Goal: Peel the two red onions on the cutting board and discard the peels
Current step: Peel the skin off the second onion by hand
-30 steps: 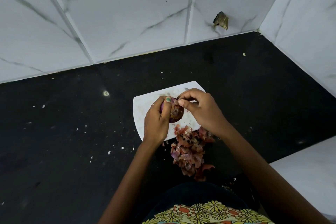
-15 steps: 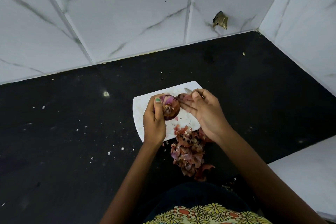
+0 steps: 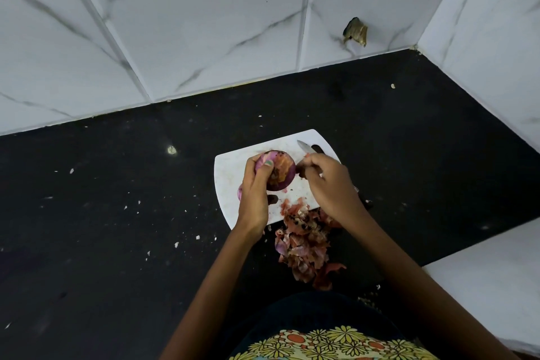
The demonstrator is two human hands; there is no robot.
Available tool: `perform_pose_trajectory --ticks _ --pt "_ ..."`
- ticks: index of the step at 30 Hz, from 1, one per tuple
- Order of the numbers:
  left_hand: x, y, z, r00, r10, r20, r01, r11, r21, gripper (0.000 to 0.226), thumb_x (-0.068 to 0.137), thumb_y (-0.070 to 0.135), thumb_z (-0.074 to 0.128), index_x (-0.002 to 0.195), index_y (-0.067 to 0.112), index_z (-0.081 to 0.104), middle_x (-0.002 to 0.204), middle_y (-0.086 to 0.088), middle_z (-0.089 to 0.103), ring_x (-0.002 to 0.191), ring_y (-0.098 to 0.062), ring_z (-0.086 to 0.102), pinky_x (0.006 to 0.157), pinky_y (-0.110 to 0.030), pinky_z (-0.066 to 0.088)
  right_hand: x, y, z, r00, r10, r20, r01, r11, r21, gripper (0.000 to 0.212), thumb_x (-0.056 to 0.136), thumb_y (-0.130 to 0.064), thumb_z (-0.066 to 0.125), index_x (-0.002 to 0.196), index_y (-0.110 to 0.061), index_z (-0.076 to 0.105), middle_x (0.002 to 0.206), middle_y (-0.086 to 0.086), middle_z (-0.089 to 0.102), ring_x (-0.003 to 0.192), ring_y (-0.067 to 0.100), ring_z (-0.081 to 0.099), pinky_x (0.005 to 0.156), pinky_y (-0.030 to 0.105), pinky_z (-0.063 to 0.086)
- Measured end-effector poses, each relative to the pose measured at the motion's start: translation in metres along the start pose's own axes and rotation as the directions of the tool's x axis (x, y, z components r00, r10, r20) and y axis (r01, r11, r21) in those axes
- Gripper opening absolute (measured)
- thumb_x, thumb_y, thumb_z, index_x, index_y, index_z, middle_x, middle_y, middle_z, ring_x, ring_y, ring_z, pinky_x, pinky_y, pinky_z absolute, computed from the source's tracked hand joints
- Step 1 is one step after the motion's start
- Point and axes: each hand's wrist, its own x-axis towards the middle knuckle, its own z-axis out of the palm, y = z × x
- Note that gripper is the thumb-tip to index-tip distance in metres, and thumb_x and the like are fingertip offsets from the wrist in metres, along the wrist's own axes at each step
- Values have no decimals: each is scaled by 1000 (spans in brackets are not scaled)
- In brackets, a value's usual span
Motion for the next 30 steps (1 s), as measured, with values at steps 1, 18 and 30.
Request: perform_pose_trajectory --ticks 1,18,30 --pt "-1 0 -1 1000 10 13 -10 1000 4 21 88 46 43 103 34 52 107 6 59 100 -15 59 69 -27 46 0 -4 -2 1000 5 -25 -3 997 74 19 93 -7 48 95 -8 67 90 1 66 80 12 61 69 23 49" --pt "-8 3 1 979 160 128 -174 980 100 22 102 9 35 122 8 45 103 -6 56 71 6 57 57 -6 41 6 -18 -12 999 -16 50 9 991 134 25 74 -23 72 97 -14 71 89 -5 71 79 10 69 73 36 60" --pt "-3 -2 1 977 205 55 -210 974 88 18 100 20 38 113 27 47 110 2 58 100 -9 59 74 -13 48 2 -18 -10 1000 -20 -11 23 965 263 18 87 -27 67 90 -9 67 84 0 70 77 12 70 67 27 59"
